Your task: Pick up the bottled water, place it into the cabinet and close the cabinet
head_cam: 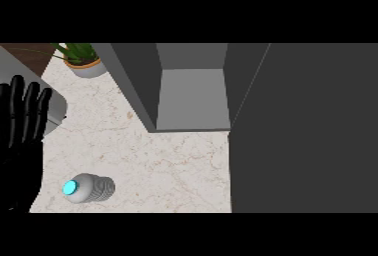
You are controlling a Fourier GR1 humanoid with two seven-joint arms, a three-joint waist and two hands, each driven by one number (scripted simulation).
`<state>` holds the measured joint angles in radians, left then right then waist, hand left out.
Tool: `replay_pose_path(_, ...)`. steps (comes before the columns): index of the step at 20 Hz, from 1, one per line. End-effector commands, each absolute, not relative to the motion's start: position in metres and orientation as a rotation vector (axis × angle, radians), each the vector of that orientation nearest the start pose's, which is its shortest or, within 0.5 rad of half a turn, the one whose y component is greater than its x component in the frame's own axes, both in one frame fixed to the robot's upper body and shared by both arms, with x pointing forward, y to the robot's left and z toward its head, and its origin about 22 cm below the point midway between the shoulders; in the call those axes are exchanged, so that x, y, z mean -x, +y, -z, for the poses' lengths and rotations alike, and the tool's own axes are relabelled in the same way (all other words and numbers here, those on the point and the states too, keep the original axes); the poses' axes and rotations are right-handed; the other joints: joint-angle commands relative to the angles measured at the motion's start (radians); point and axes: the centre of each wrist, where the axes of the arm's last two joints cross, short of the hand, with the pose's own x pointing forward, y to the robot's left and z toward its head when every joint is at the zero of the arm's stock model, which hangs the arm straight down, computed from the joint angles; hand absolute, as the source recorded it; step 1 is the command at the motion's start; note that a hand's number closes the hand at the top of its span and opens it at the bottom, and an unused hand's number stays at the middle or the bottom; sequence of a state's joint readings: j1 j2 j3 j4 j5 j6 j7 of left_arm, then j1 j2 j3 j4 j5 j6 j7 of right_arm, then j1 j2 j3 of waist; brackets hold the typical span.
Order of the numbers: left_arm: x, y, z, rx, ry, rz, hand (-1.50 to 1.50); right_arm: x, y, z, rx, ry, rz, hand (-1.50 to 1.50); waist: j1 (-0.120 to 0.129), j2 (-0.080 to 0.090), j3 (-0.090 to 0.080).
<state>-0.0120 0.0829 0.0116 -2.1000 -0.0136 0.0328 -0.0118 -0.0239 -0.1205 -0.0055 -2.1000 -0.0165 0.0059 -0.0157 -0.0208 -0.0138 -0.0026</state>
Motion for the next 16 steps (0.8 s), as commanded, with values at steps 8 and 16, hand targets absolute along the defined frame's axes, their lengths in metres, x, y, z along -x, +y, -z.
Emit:
replay_pose_path(8, -0.15, 0.218, -0.1, 0.731, -1.787, 0.376, -1.5, -0.186, -0.232, -0.108, -0.205, -1.917, -0.087, -1.5, 0.033, 0.006, 0.001)
replay_pose_path(16, -0.089, 0.278, -0.133, 0.785, -1.703, 0.423, -1.5, -0.12, -0.252, -0.138, -0.252, -1.875, -0.095, -1.5, 0.029, 0.0, 0.002)
